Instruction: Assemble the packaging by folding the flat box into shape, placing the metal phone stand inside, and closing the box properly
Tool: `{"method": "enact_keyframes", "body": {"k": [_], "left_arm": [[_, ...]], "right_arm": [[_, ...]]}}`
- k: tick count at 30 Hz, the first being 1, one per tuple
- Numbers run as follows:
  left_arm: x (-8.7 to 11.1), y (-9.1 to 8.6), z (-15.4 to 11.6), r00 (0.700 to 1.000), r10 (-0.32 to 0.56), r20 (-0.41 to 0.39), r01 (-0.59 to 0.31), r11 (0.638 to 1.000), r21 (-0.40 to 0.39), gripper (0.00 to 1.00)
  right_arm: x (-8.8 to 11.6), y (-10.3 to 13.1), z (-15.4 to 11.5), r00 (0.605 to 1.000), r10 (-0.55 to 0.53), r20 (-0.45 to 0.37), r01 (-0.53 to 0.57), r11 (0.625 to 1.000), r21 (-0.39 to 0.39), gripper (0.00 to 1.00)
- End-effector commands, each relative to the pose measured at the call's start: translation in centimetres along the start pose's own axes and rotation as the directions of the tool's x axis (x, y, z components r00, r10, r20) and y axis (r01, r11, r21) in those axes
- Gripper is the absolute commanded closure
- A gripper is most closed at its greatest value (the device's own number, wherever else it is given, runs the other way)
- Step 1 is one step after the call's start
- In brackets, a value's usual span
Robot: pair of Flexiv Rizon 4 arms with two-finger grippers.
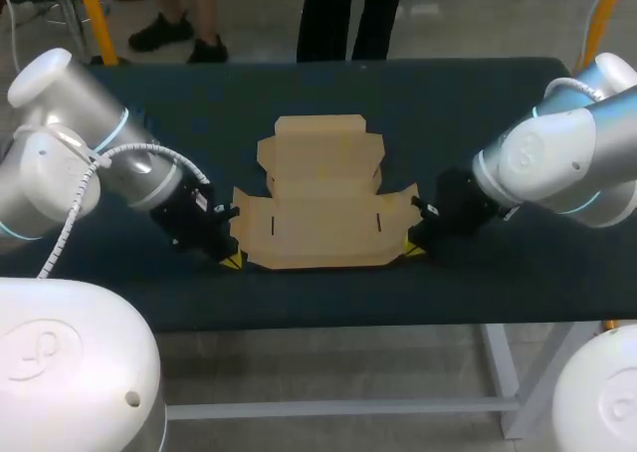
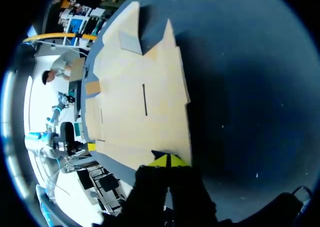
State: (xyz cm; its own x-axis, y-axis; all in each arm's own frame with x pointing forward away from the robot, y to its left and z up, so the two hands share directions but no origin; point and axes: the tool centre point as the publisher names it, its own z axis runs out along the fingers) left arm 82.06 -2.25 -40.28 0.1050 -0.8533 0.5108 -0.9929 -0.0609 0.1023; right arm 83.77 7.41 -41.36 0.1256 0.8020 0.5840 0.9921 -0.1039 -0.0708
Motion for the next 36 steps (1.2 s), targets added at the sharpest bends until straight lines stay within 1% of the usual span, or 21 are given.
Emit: {"method": "enact_keyframes", "body": {"k": [1, 4, 9, 14, 23, 36], "left_arm": [[0.4, -0.1, 0.3, 1.000, -0.002, 0.006, 0.002, 1.000, -0.004, 1.00], [0.8, 0.0, 0.6, 1.000, -0.010, 0.018, 0.010, 1.000, 0.005, 1.00], [1.4, 0.2, 1.1, 1.000, -0.002, 0.023, 0.002, 1.000, -0.004, 1.00], [1.8, 0.6, 1.2, 0.999, -0.011, 0.037, 0.011, 1.000, 0.000, 1.00], [2.2, 1.1, 1.0, 0.998, -0.002, 0.061, 0.001, 1.000, 0.017, 1.00], [2.6, 1.1, 0.9, 0.996, 0.023, 0.088, -0.026, 0.999, 0.028, 1.00]], "right_arm": [[-0.2, 0.2, -0.1, 1.000, -0.003, -0.007, 0.003, 1.000, 0.009, 1.00], [-0.1, 0.1, -0.1, 1.000, -0.004, -0.007, 0.004, 1.000, 0.009, 1.00], [-0.1, 0.0, 0.0, 1.000, -0.002, 0.001, 0.001, 1.000, 0.006, 1.00], [-0.1, -0.1, -0.1, 1.000, -0.001, 0.004, 0.001, 1.000, 0.000, 1.00], [0.2, -0.3, -0.2, 1.000, -0.004, 0.015, 0.004, 1.000, -0.008, 1.00], [0.9, -0.3, -0.3, 1.000, -0.015, 0.025, 0.016, 1.000, -0.016, 1.00]]}}
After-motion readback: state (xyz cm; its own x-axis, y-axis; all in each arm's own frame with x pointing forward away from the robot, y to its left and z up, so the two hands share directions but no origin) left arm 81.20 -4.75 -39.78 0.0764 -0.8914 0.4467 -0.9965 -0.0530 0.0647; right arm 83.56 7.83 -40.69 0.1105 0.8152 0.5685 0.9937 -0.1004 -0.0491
